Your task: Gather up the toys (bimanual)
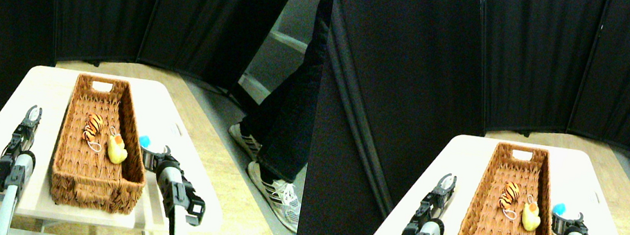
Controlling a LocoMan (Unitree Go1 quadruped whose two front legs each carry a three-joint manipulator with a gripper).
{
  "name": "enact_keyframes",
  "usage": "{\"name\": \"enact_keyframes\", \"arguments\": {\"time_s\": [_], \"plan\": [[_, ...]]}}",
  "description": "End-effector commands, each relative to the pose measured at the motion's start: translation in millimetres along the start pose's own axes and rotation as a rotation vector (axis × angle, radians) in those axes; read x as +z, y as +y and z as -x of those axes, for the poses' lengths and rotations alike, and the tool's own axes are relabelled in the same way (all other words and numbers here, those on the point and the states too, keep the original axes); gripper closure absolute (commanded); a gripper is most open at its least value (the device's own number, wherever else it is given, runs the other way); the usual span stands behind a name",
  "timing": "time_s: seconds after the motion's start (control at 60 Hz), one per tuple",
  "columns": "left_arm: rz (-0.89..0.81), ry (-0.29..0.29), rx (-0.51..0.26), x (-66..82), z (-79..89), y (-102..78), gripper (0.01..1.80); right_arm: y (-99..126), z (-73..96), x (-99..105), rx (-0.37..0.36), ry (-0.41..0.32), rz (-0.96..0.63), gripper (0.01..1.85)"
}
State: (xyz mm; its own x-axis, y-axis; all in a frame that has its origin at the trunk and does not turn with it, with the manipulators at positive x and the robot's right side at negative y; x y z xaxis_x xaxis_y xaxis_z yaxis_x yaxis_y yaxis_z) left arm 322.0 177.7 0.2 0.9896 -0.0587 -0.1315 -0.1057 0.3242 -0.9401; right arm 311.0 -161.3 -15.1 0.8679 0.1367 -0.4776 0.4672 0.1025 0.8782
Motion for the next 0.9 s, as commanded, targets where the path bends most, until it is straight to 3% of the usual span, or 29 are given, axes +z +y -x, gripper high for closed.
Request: {"name": "enact_keyframes", "arguments": {"time_s": [0.017, 0.25, 0.383, 0.417, 0.7, 0.767, 0.9], "plan": [[0.01, -0.007, -0.045, 1.1, -0.8, -10.0, 1.8, 2.7, -7.7, 1.0, 0.017, -0.011, 0.026, 1.24], [0.0, -0.017, -0.038, 2.3, -0.3, -11.0, 1.8, -3.3, -21.7, 4.4, 0.006, -0.012, -0.013, 1.45], [-0.015, -0.015, -0.043, 4.0, -1.4, -10.5, 1.8, -2.2, -22.4, 1.9, 0.036, -0.08, 0.1, 1.85], [-0.013, -0.019, -0.039, 4.6, -2.0, -9.5, 1.8, 0.1, -19.4, 0.8, 0.038, -0.13, 0.18, 1.85], [0.023, -0.02, -0.036, 3.6, -6.4, -8.7, 1.8, 28.4, -14.4, 9.2, 0.131, -0.153, 0.248, 1.85], [0.039, -0.034, -0.026, 3.0, -6.9, -9.8, 1.8, 47.5, -11.0, 11.2, 0.197, -0.15, 0.316, 1.85], [0.039, -0.03, -0.032, 2.5, -8.6, -9.4, 1.8, 72.3, -5.0, 12.1, 0.245, -0.157, 0.341, 1.85]]}}
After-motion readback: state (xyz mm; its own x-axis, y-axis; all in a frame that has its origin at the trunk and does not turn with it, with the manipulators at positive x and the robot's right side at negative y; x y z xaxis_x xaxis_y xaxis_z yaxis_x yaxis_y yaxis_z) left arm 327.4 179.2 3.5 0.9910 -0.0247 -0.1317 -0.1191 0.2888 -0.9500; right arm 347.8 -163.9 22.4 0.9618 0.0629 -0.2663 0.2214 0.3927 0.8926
